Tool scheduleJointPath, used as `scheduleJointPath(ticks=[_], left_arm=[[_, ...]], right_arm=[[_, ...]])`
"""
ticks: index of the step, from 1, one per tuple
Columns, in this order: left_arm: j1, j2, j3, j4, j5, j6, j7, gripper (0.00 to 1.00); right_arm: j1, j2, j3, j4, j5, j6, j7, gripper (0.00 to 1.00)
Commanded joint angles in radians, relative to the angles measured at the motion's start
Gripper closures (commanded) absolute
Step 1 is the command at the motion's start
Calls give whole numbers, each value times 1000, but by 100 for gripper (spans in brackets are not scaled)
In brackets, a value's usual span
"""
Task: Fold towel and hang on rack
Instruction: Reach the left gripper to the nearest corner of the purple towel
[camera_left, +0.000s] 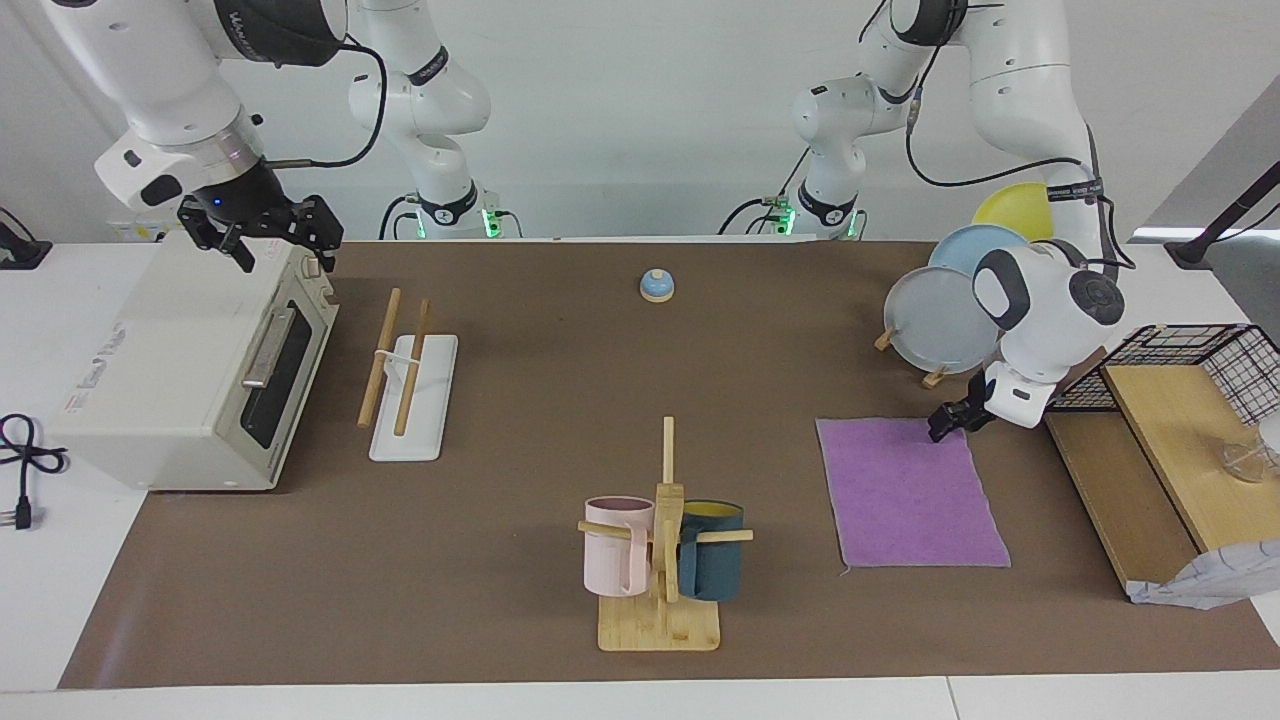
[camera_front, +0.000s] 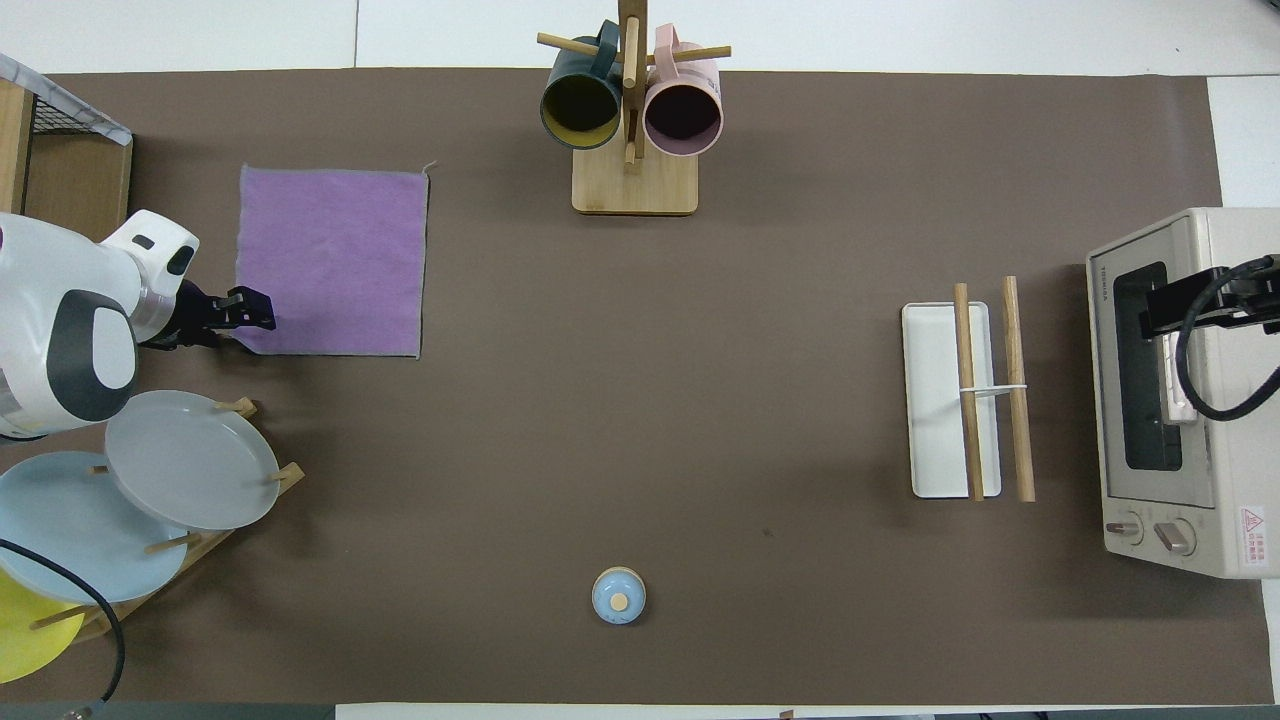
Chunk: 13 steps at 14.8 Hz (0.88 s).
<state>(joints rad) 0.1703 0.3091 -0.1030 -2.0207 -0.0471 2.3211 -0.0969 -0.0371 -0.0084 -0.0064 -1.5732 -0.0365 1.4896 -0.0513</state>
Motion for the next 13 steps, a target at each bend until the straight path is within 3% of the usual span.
scheduleJointPath(ticks=[1,3,5,13], left_arm=[[6,7,-1,14,-14,-11,3,60],[6,7,-1,16,-14,-23,5,84],[5,7,-1,19,-14,-25,5,99],[5,2,0,25,-10,-26,69,100]], right_arm=[[-15,-19,9,-16,0,-9,-9,0],[-15,-19,9,-16,0,-9,-9,0],[-15,-19,9,-16,0,-9,-9,0],[-15,-19,9,-16,0,-9,-9,0]])
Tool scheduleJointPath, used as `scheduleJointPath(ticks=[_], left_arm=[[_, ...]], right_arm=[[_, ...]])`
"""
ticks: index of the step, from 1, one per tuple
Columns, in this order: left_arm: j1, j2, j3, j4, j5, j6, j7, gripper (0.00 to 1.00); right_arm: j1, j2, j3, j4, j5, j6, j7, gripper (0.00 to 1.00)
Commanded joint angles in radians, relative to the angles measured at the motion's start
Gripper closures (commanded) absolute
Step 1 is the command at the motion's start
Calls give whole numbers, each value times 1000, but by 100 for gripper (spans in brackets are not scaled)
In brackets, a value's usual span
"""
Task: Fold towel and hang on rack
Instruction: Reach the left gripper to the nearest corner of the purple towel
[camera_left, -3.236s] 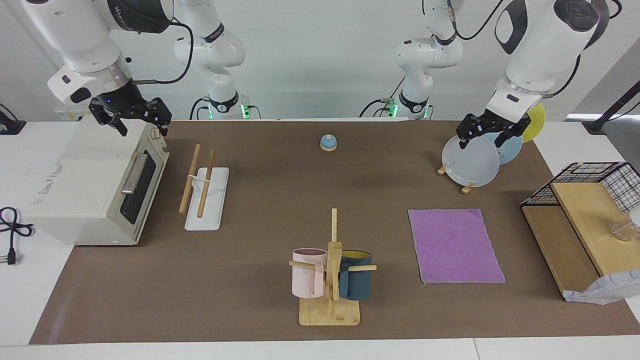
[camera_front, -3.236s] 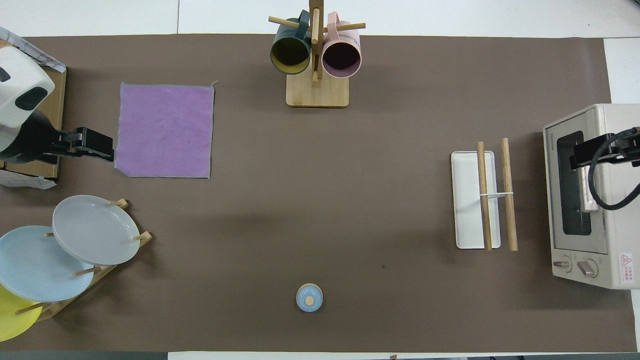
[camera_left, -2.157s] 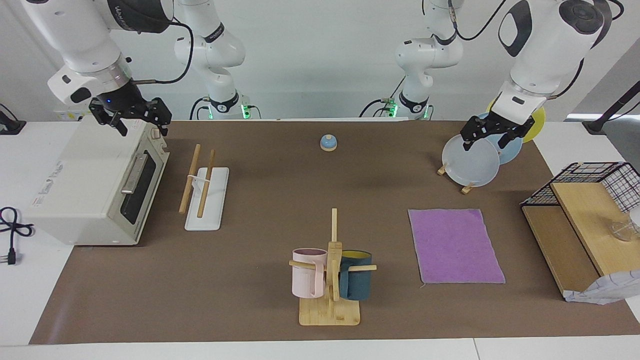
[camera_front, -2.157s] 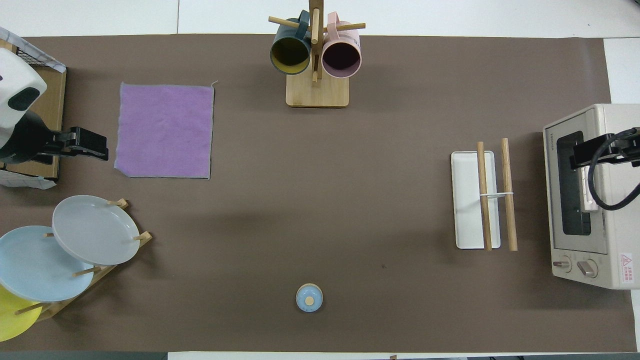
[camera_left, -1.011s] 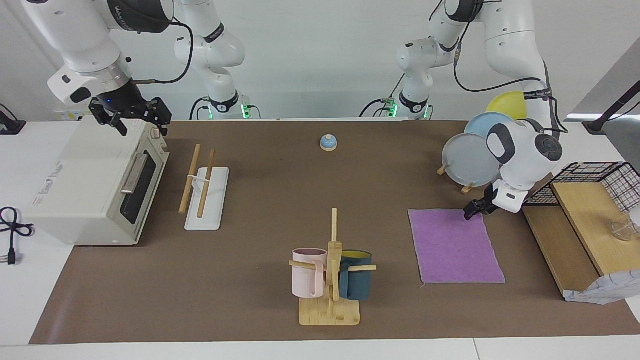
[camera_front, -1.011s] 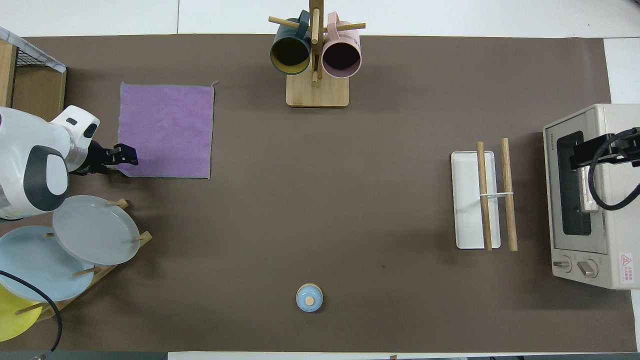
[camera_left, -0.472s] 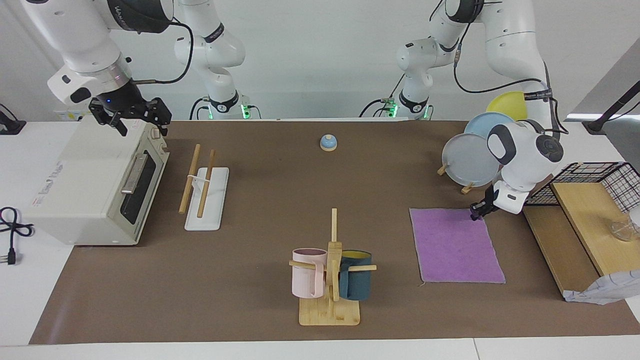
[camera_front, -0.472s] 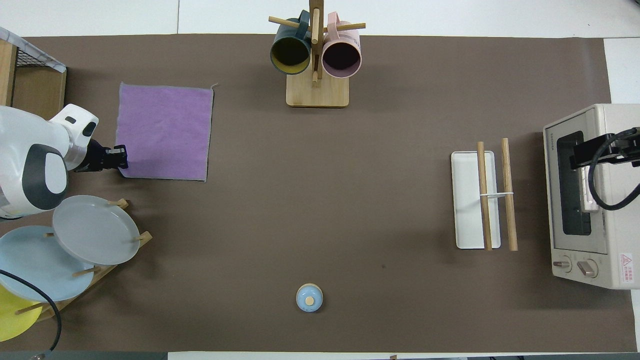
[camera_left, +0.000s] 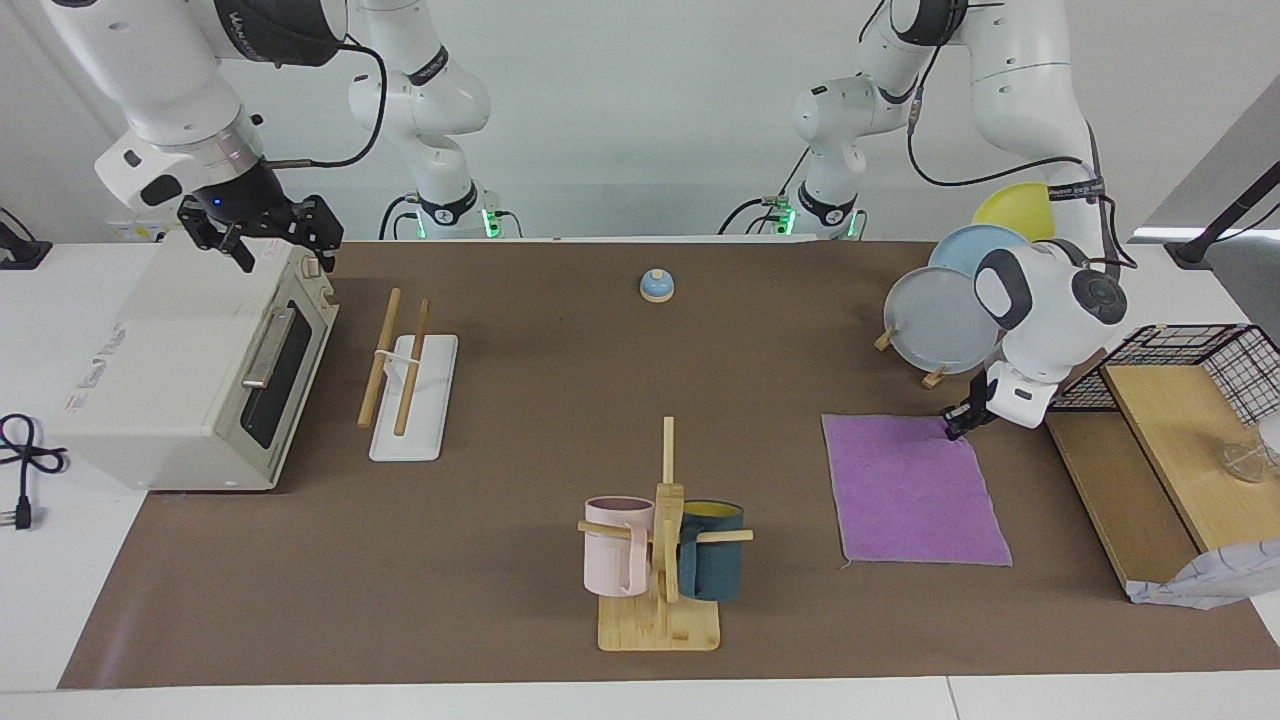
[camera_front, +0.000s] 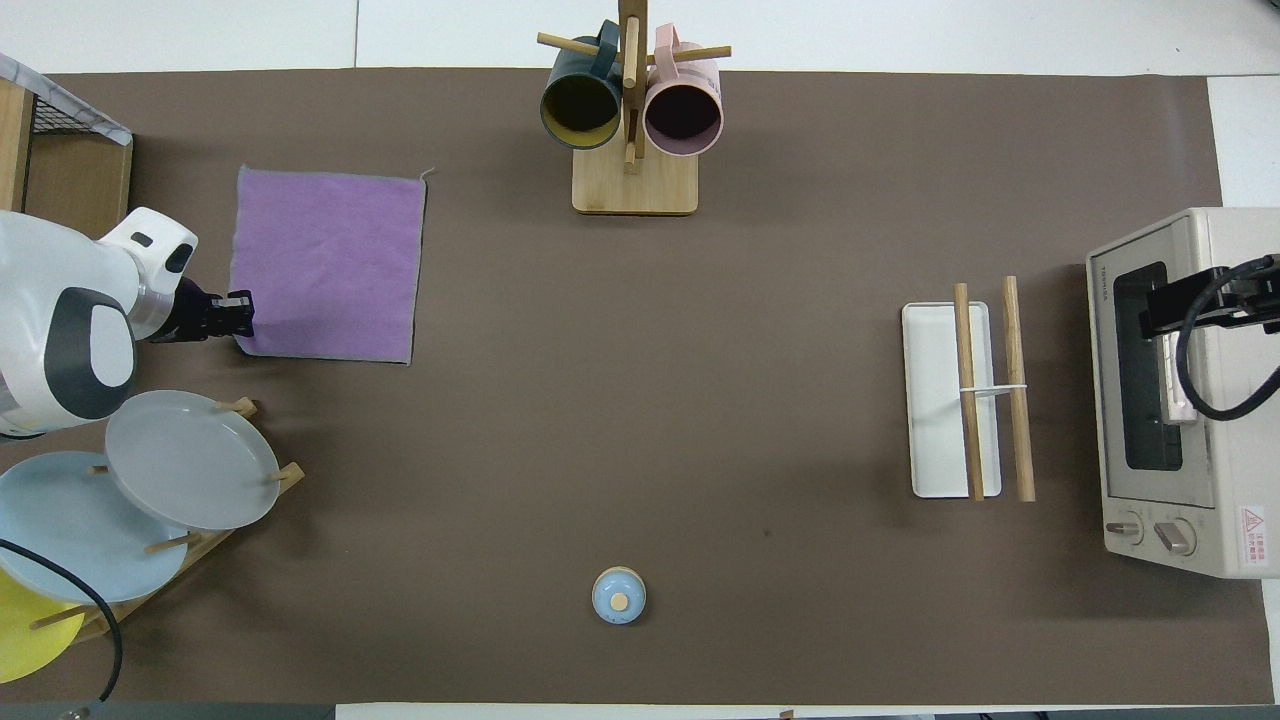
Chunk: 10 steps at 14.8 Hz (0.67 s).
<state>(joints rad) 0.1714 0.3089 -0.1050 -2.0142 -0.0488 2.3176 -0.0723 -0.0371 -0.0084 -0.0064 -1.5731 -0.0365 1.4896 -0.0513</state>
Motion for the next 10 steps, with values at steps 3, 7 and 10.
scheduleJointPath(ticks=[3,7,10], left_arm=[[5,-1,2,20,-8,-23,46,100],[-4,-23,2,28,-6,-24,46,100],[-68,-91,-1,28,44,-46,121,100]], right_arm=[[-15,-19,9,-16,0,-9,-9,0],[-15,-19,9,-16,0,-9,-9,0],[-15,-19,9,-16,0,-9,-9,0]])
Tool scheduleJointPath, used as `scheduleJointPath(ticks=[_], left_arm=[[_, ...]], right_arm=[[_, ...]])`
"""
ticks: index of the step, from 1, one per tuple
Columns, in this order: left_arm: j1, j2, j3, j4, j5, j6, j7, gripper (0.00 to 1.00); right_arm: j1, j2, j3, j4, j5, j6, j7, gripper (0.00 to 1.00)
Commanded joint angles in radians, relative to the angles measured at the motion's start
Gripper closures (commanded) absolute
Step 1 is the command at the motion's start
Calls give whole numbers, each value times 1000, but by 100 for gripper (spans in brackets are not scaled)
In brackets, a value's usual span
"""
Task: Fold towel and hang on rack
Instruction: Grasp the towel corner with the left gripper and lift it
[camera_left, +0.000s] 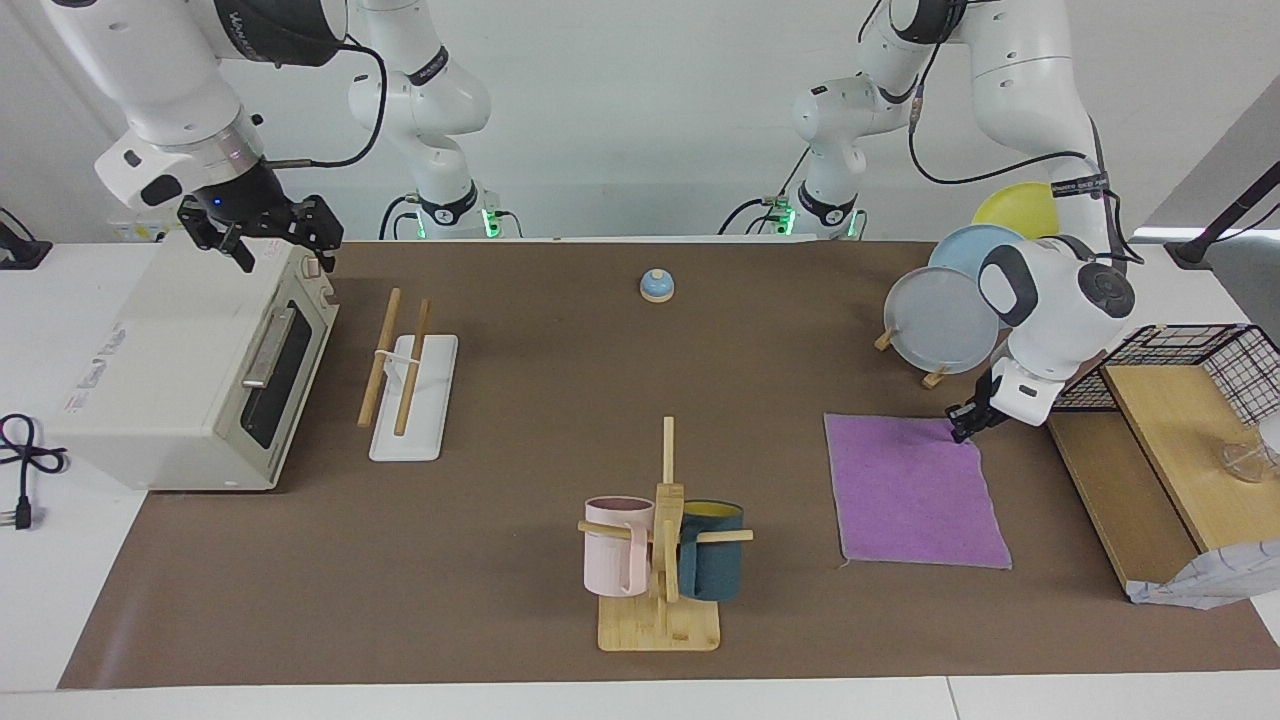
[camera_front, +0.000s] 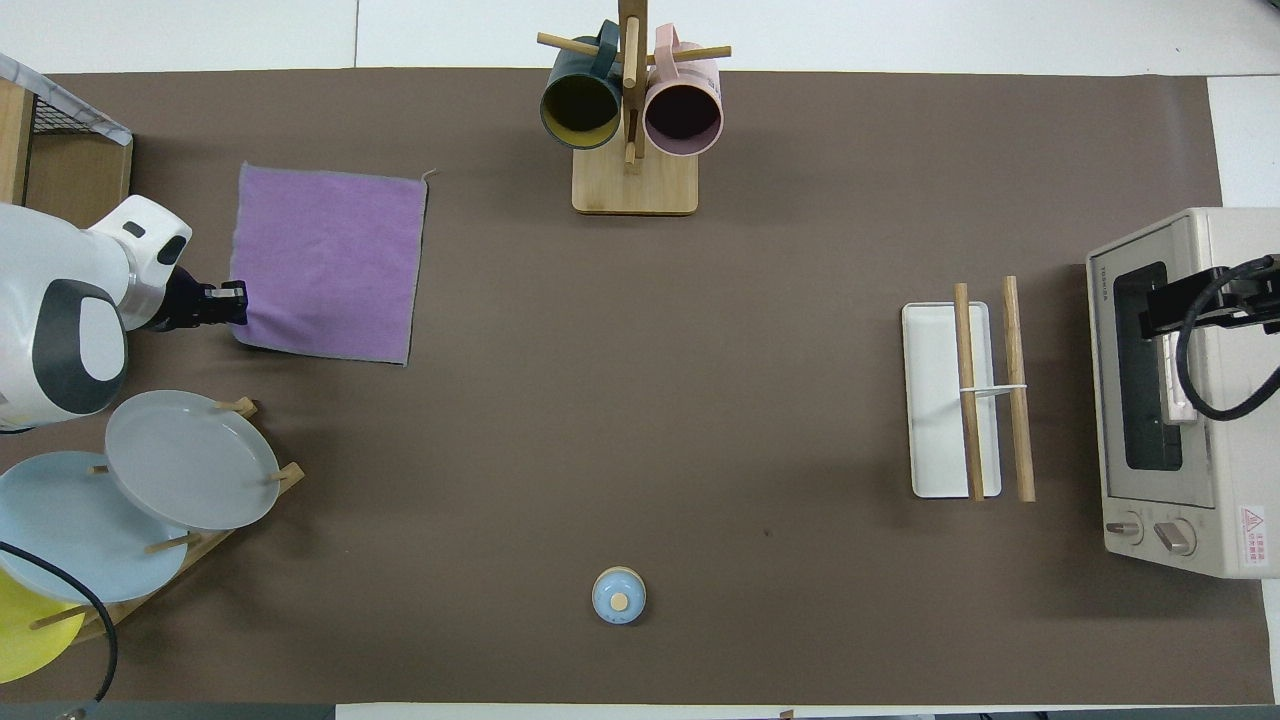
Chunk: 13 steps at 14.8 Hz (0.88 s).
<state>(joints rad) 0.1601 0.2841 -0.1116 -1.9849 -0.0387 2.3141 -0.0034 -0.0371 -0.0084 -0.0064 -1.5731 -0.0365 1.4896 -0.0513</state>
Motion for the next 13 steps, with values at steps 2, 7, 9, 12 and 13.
scheduleJointPath(ticks=[2,7,9,12,13], left_arm=[[-176,-100,3,9,266,-47,71,100],[-448,-71,1,-60,511,-64,66,100],[-449,-59,1,-92,514,-41,40,100],[-447,-59,-2,-104,513,-33,-13,76],[-445,-59,-3,-104,513,-36,-58,6]], right_arm=[[-15,-18,9,-16,0,-9,-9,0],[-15,-18,9,-16,0,-9,-9,0],[-15,-18,9,-16,0,-9,-9,0],[-15,-19,9,-16,0,-9,-9,0],[-15,-19,9,-16,-2,-9,-9,0]])
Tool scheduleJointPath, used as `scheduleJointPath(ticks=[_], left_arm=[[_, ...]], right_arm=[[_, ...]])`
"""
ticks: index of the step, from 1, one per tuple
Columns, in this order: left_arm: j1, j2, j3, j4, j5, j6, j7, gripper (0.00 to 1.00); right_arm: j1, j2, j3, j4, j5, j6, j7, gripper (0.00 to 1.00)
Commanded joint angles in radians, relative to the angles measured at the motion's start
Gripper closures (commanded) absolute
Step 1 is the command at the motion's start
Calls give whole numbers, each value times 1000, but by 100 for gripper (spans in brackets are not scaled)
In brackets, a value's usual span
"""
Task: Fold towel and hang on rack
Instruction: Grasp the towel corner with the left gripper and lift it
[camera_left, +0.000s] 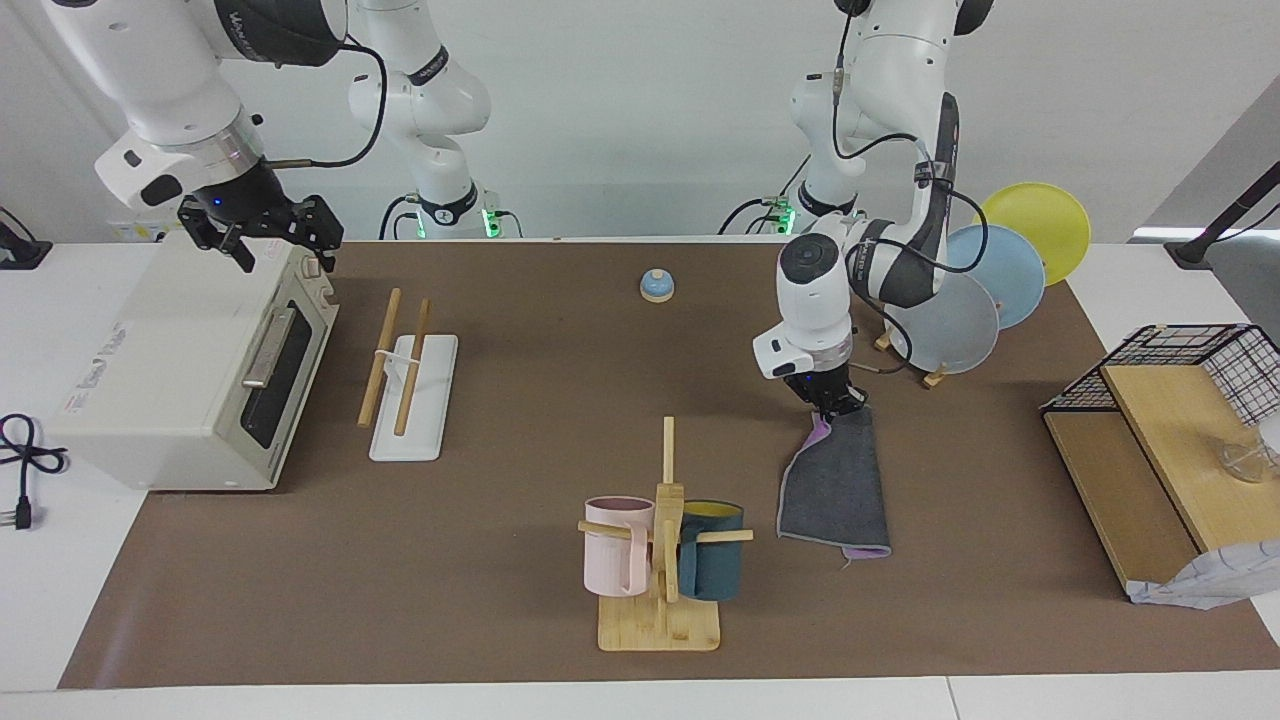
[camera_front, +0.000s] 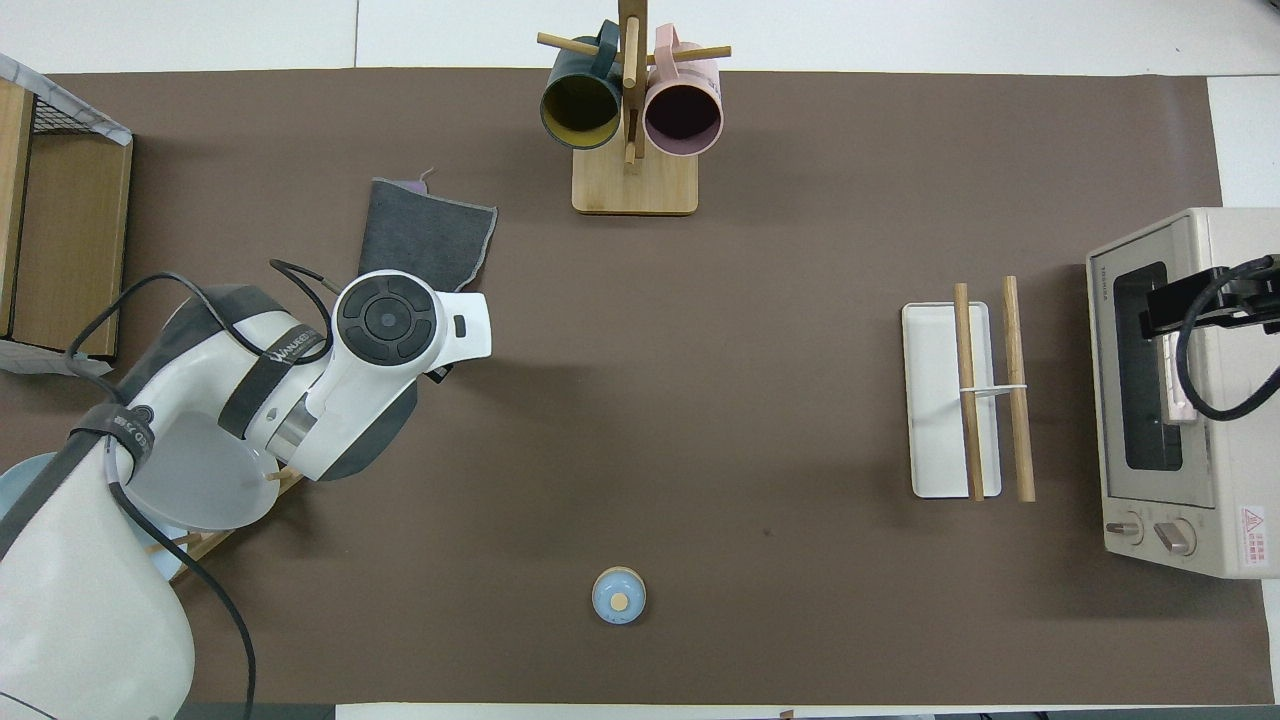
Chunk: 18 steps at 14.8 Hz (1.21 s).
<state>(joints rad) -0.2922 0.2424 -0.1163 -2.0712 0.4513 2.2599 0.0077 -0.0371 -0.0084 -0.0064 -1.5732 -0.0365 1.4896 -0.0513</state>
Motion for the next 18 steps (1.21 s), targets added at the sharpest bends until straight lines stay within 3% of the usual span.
scheduleJointPath(ticks=[1,4,9,13,18], left_arm=[[7,-17,0,-18,18,14,-92,0],[16,-38,-2,-6,-112,-22,-83,0],[91,-51,0,107,-294,-114,61,0],[203,-43,0,76,-486,-31,222,0],[215,49,0,68,-586,67,273,0]], right_arm=[[-15,-18,9,-16,0,-9,-9,0],[-15,-19,9,-16,-2,-9,-9,0],[-15,-19,9,-16,-2,-9,-9,0],[-15,-18,9,-16,0,-9,-9,0],[-15,-18,9,-16,0,-9,-9,0]])
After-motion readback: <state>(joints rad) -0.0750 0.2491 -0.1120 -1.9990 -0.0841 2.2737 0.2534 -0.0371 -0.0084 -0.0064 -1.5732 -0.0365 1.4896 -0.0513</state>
